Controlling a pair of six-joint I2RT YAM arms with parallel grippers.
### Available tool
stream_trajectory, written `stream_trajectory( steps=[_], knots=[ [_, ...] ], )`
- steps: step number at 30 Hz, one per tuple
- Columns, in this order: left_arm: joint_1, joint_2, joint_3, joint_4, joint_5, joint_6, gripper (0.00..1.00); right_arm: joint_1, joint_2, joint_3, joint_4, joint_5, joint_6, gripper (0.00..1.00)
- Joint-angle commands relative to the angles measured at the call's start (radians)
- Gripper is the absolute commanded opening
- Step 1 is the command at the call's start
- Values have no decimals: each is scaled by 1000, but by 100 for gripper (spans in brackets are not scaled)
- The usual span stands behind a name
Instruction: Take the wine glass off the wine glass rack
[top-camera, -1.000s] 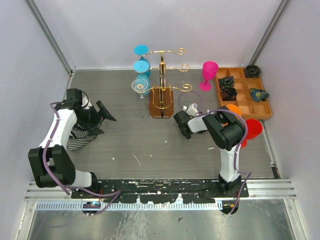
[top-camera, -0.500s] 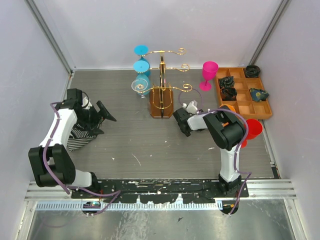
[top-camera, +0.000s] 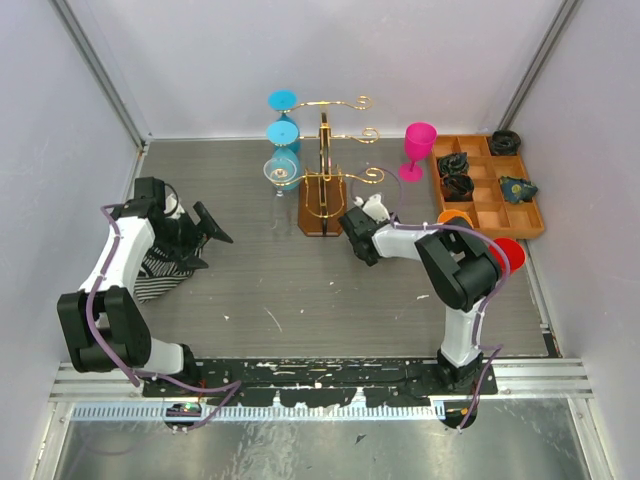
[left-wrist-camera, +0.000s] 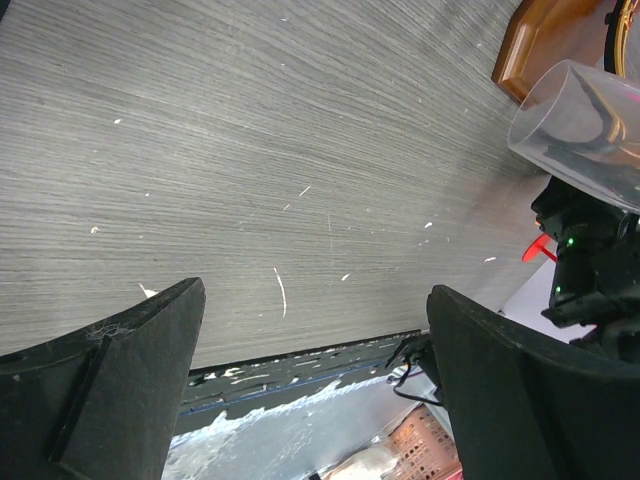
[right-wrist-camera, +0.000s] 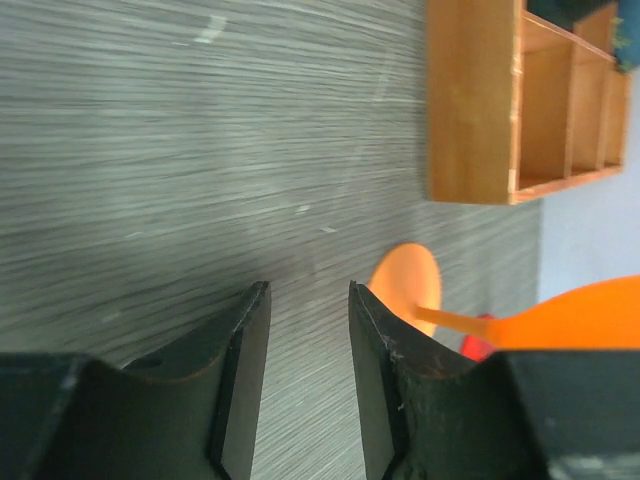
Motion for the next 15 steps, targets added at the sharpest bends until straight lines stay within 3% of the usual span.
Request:
stream_trajectory(
  steps=[1, 15],
  knots=[
    [4, 1, 32, 7, 14, 9, 100, 75, -88, 58, -52, -143, 94, 43],
    [4, 2, 35, -2, 17, 12, 100, 122, -209, -35, -161, -233, 197, 42]
  ],
)
